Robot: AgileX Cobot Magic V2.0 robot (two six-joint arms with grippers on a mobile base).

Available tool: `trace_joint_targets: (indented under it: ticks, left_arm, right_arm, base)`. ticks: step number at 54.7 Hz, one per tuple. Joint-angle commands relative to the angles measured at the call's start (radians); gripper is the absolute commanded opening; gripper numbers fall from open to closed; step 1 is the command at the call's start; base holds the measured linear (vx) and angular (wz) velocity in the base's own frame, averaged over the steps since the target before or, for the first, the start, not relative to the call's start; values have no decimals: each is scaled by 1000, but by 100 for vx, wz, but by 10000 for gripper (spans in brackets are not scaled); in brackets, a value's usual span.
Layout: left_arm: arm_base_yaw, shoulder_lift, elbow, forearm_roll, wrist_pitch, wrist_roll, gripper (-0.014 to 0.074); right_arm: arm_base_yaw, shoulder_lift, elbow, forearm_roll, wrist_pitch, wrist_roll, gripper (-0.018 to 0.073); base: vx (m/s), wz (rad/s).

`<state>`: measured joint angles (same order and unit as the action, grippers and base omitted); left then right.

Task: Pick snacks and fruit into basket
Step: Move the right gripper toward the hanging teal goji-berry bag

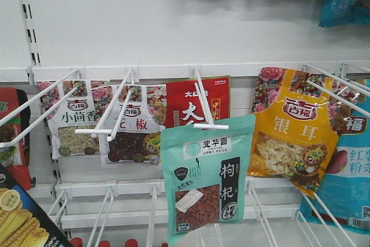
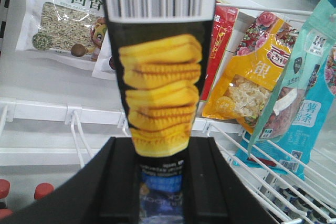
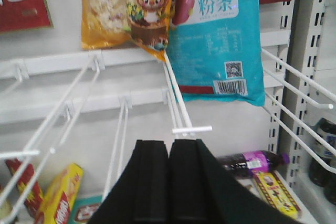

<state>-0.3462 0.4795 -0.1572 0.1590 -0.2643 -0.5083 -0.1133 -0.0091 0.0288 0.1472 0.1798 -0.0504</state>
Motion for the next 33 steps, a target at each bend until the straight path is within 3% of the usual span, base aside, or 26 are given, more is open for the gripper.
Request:
trace_joint_targets:
  ticks: [1,10,19,33]
  left_arm:
    - [-4,-7,-32,-1,-124,0,2]
    - [-4,-85,-32,-1,-98,0,2]
    - [-4,-189,-32,-1,58,0,2]
    - [-4,-331,-32,-1,184,1,2]
  right_arm:
    - [-2,-15,9,73,-162,22,-10]
    - [-2,-15,9,244,-314,70,-10]
    - [-2,-15,8,417,-410,101,-10]
    - [-2,-15,8,505,-405,102,-10]
  base:
    - [0,0]
    - [0,0]
    - [0,0]
    - [0,0]
